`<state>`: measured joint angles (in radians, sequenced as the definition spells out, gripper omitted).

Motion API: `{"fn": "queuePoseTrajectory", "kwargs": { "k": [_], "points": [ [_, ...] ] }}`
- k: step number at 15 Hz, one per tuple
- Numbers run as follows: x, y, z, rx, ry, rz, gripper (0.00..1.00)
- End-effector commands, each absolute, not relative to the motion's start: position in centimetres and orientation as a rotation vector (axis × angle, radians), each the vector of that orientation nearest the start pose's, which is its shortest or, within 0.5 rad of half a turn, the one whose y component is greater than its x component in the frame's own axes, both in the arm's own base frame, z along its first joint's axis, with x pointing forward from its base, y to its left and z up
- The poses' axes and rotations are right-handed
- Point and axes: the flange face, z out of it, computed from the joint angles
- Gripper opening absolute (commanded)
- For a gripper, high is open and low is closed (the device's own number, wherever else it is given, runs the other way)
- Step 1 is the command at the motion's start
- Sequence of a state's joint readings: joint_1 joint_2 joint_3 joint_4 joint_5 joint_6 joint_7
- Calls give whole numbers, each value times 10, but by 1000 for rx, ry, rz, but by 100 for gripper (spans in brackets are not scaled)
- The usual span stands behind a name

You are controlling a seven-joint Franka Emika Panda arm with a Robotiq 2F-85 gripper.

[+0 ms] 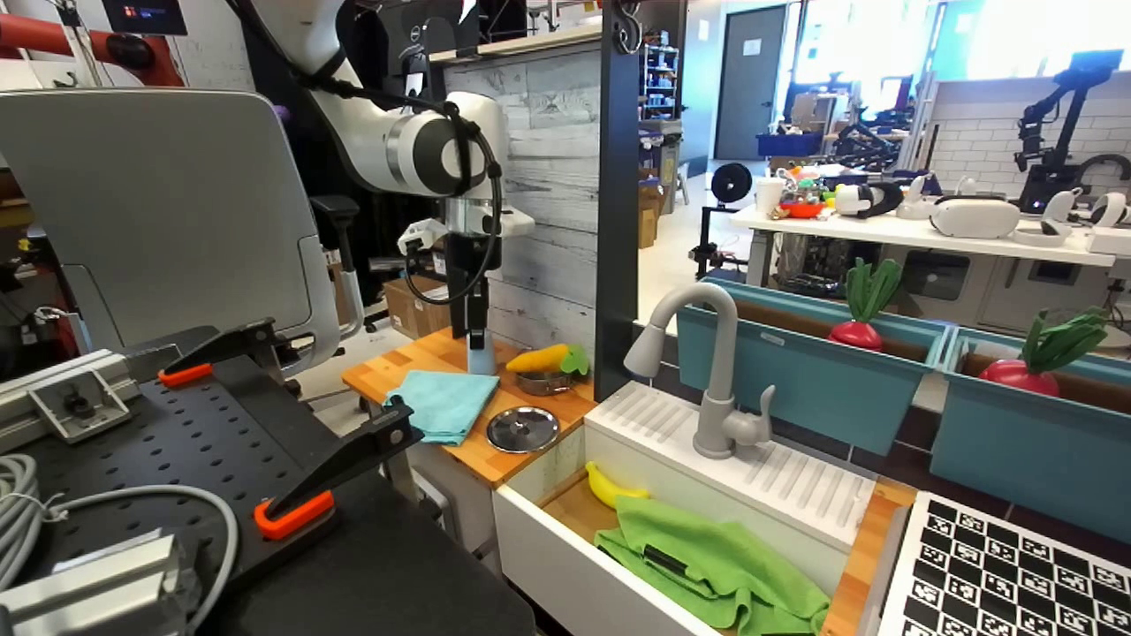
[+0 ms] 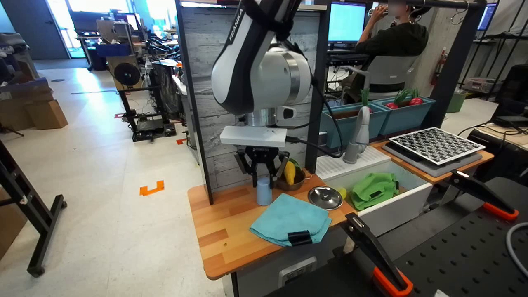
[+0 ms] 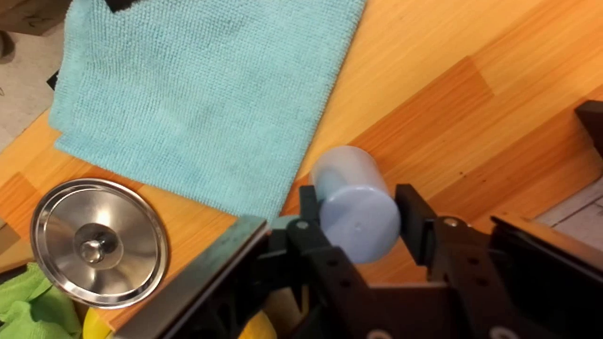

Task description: Move the light blue cylinder to the bottom left side of the table

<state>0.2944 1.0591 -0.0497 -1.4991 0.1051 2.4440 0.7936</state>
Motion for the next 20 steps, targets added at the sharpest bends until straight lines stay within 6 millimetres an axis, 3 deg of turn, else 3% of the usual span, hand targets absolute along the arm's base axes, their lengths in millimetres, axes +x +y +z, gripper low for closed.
{"fn": "queuePoseTrajectory", "kwargs": {
  "k": [1, 6, 14, 20],
  "points": [
    [658, 171, 22, -3062, 972, 170, 19],
    [648, 198, 39, -3144, 874, 41, 19],
    [611, 272, 80, -3286, 589, -257, 19],
    [580, 311, 89, -3310, 343, -357, 19]
  ]
}}
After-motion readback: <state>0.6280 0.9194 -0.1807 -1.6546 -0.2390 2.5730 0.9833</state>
